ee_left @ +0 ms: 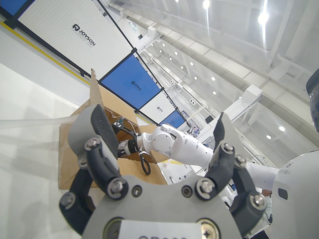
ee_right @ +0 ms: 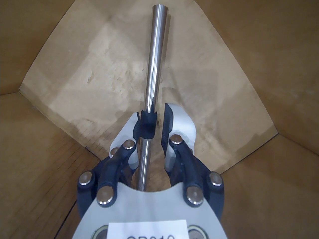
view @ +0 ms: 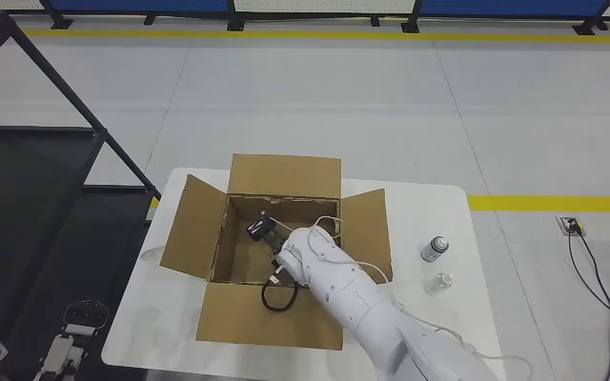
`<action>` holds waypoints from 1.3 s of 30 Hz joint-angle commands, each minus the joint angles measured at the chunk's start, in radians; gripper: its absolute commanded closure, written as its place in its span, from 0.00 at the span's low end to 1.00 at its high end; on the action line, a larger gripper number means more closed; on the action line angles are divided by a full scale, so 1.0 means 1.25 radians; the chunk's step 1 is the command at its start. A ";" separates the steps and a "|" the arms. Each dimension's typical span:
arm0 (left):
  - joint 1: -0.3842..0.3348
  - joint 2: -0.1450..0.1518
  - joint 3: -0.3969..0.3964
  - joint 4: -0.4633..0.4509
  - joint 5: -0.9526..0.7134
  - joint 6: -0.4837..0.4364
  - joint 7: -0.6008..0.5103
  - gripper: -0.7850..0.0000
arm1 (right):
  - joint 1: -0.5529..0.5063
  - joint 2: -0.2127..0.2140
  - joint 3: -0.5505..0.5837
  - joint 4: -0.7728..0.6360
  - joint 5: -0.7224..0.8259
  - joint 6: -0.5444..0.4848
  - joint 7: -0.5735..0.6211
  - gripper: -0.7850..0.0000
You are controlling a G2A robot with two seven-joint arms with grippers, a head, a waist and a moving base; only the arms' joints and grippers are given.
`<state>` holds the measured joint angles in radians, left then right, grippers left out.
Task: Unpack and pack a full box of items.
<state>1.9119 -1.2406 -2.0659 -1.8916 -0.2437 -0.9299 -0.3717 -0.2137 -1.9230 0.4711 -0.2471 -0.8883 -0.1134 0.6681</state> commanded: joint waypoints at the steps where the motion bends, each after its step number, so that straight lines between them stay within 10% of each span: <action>1: 0.000 0.000 0.000 0.000 0.000 0.000 0.000 0.00 | 0.002 0.001 0.005 0.001 0.003 -0.008 -0.014 0.73; 18: 0.000 0.000 0.000 0.000 0.000 0.000 0.000 0.00 | -0.048 0.098 0.088 -0.236 -0.031 -0.083 -0.097 0.60; 27: 0.000 0.000 0.000 0.000 0.000 0.000 0.000 0.00 | -0.378 0.270 0.302 -0.917 -0.269 0.010 0.088 0.51; 32: 0.000 0.000 0.000 0.000 0.000 0.000 0.000 0.00 | -0.614 0.330 0.474 -1.267 -0.368 -0.018 0.129 0.00; 39: 0.000 0.000 0.000 0.000 0.000 0.000 0.000 0.00 | -0.818 0.364 0.714 -1.519 -0.420 0.035 0.084 0.00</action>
<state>1.9119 -1.2406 -2.0659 -1.8916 -0.2437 -0.9299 -0.3717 -1.2080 -1.4713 1.3141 -2.1188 -1.4119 -0.0871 0.7740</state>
